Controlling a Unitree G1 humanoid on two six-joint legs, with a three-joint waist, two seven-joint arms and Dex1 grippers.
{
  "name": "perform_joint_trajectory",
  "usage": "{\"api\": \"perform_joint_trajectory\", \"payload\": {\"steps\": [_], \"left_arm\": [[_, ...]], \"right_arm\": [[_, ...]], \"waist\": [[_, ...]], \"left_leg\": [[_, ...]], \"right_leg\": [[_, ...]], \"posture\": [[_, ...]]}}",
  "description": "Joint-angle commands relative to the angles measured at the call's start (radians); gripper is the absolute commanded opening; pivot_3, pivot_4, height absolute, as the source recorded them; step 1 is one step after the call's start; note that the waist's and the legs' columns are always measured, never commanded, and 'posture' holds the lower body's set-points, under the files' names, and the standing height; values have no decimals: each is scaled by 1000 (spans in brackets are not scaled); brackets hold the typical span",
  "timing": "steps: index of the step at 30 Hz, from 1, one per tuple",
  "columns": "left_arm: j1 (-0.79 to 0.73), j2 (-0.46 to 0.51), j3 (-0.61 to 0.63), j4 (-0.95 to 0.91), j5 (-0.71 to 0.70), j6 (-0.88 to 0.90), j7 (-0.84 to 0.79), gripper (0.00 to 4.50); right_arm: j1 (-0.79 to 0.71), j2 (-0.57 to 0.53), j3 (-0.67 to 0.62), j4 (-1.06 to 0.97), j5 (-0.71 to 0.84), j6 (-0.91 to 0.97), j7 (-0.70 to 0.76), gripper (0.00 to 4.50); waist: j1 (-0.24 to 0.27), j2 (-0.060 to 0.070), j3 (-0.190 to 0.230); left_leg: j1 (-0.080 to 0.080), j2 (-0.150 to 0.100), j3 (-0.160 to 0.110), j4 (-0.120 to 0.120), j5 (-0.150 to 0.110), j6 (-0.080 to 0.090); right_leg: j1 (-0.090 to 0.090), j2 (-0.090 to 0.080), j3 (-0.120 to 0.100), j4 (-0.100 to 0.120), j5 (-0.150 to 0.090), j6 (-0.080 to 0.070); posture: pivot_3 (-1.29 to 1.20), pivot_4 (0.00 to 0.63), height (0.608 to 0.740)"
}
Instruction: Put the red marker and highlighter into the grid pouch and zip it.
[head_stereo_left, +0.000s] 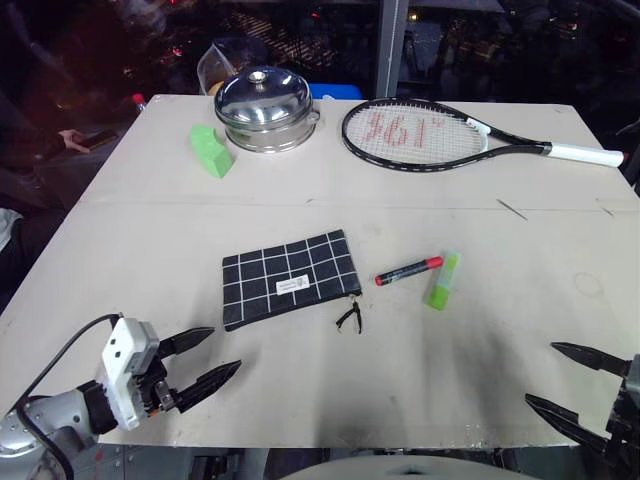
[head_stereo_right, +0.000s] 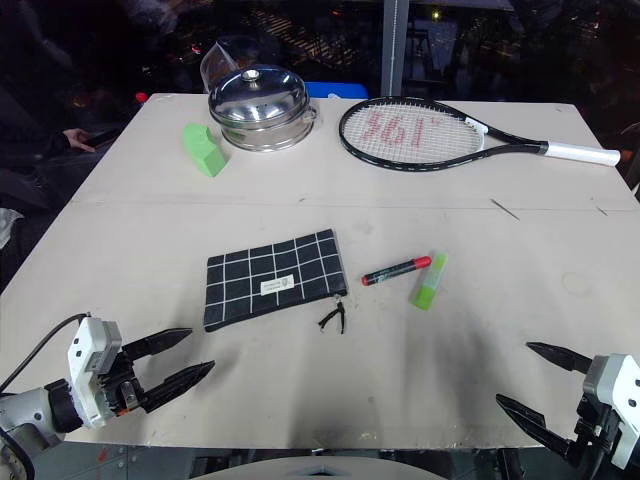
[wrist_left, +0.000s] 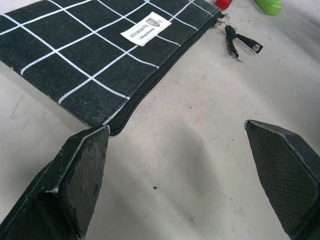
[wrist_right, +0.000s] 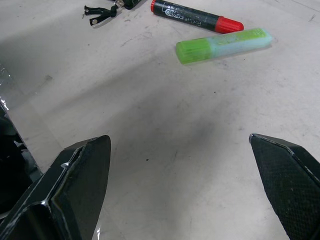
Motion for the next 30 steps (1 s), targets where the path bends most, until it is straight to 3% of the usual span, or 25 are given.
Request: {"api": "perform_joint_trajectory", "payload": {"steps": [1,4,9,13,19,24,30], "left_arm": [[-26,0,24,-21,-26,8,14,4407],[-104,3,35,-5,19,-51,52,4407],[-128,1,12,110,323,-457,65,4407],[-150,31,-1,280,654,-873,223,4407],[-275,62,-98,556,1016,-1232,512,4407],[-416,70,-204,687,1212,-1295,728,4407],[-585,51,-351,708,1280,-1247,825,4407]], "right_arm": [[-64,-16,-1,-57,47,32,-43,4500],[-210,-51,75,-165,94,97,-120,4500],[-314,-111,164,-237,172,167,-101,4500],[-395,-139,252,-228,145,171,-97,4500],[-400,-116,286,-211,114,152,-110,4500],[-389,-99,277,-205,99,132,-121,4500],[-325,-76,254,-222,80,106,-124,4500]], "waist": [[0,0,0],[-7,0,0],[-1,1,-1],[4,0,-1],[25,1,-2],[48,15,-10],[44,19,-13]], "left_leg": [[0,0,0,0,0,0],[0,0,0,0,0,0],[1,-2,-4,-1,0,0],[1,-2,-4,-1,-1,3],[2,-2,-3,0,-3,0],[6,-4,-4,0,-3,0],[7,-4,-8,1,-3,0]], "right_leg": [[0,0,0,0,0,0],[0,0,0,1,1,-1],[3,1,-2,0,1,-1],[3,1,-1,-1,0,-1],[4,-1,-2,-1,-1,0],[9,-4,-5,0,0,0],[14,-5,-11,0,0,0]], "posture": [[0,150,740],[0,150,740],[0,150,740],[0,150,740],[0,150,740],[0,150,740],[0,150,740]]}}
